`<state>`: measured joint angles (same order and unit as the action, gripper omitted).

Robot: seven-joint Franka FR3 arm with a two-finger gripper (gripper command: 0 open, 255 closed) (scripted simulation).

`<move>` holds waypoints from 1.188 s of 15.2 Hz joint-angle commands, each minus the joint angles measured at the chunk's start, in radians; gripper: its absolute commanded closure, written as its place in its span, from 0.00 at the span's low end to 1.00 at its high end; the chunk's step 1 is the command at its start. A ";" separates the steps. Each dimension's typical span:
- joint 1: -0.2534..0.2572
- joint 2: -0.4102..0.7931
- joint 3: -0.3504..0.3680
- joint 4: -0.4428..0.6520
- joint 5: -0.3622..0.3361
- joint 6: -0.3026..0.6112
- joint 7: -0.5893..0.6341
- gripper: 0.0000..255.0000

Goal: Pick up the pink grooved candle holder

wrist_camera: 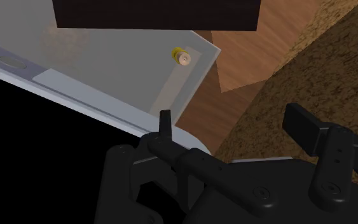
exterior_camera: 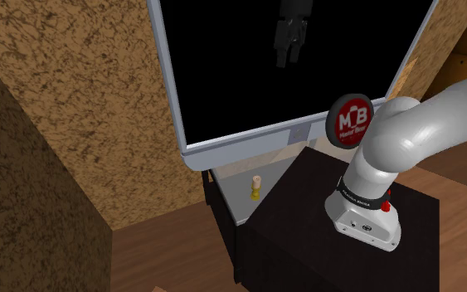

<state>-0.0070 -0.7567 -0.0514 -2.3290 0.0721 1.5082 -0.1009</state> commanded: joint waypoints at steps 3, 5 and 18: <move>-0.003 -0.022 0.017 -0.081 0.004 0.064 0.022 0.00; -0.006 -0.038 0.034 -0.157 0.010 0.130 0.044 0.00; 0.004 0.038 0.161 -0.553 0.072 0.632 0.193 0.00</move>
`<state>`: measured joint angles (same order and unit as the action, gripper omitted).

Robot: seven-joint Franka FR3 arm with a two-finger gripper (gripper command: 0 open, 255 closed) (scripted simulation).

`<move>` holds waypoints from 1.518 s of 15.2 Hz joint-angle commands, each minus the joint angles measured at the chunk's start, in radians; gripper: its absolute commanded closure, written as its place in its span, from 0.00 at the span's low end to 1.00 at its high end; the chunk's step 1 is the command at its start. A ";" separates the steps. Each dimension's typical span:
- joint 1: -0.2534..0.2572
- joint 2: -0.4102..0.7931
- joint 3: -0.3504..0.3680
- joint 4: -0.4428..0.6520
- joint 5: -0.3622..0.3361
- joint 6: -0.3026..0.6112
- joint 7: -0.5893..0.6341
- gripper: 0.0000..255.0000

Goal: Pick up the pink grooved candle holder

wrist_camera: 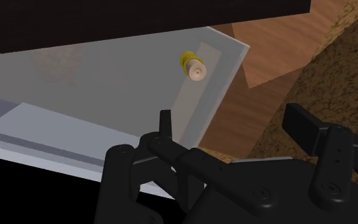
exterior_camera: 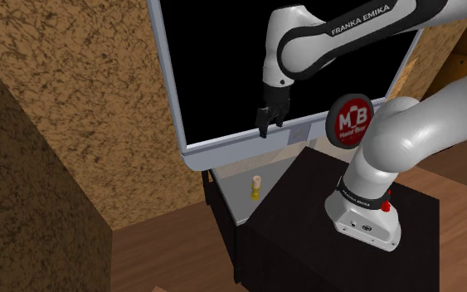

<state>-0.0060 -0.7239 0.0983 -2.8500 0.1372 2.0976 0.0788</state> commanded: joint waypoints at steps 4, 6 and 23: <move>0.011 0.126 0.057 -0.106 0.032 0.244 0.064 0.00; 0.013 0.210 0.081 -0.130 0.042 0.356 0.090 0.00; 0.202 1.002 -0.219 -0.043 -0.676 1.073 0.781 0.00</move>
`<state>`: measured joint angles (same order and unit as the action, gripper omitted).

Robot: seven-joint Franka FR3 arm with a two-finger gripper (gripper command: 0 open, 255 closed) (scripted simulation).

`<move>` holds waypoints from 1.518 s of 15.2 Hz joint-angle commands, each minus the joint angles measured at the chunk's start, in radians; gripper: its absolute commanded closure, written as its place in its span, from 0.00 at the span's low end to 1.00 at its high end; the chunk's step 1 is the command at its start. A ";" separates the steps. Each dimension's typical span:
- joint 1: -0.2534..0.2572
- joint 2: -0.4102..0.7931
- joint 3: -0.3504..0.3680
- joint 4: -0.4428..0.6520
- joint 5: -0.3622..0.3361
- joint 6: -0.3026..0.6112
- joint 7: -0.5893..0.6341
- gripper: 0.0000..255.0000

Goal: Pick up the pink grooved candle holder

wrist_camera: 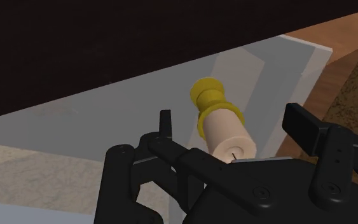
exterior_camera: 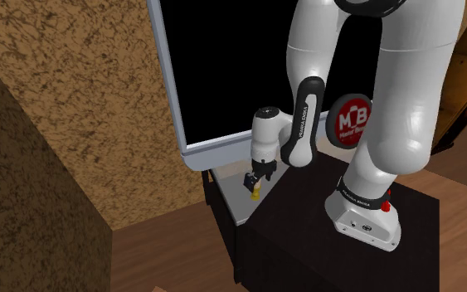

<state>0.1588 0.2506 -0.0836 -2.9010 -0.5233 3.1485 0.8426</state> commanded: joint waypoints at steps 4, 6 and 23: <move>0.077 0.068 -0.075 0.019 -0.014 0.055 0.020 1.00; 0.074 0.069 -0.074 0.020 -0.014 0.054 0.018 1.00; -0.276 -0.190 0.340 -0.059 0.264 -0.138 -0.206 1.00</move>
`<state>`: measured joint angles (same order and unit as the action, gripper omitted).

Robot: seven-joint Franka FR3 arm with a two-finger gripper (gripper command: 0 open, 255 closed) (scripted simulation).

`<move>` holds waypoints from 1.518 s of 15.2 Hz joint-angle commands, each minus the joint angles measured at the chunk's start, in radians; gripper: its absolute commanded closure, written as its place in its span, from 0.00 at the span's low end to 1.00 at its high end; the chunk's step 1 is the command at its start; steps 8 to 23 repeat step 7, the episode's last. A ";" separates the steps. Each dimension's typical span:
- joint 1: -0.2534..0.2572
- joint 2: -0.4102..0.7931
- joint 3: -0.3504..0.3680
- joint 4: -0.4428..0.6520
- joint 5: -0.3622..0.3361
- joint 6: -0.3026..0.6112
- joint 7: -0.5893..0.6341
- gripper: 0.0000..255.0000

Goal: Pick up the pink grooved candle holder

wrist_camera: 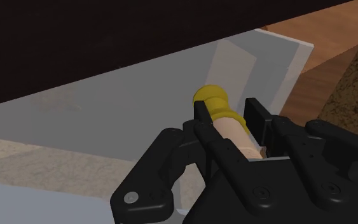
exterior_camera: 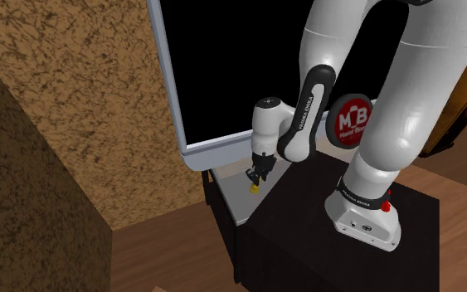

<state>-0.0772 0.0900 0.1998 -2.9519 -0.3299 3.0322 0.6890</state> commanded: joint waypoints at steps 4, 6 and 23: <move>-0.045 -0.138 0.134 -0.028 0.319 -0.102 -0.226 1.00; -0.022 -0.167 0.123 -0.031 0.359 -0.128 -0.254 1.00; -0.021 -0.167 0.122 -0.031 0.358 -0.128 -0.253 1.00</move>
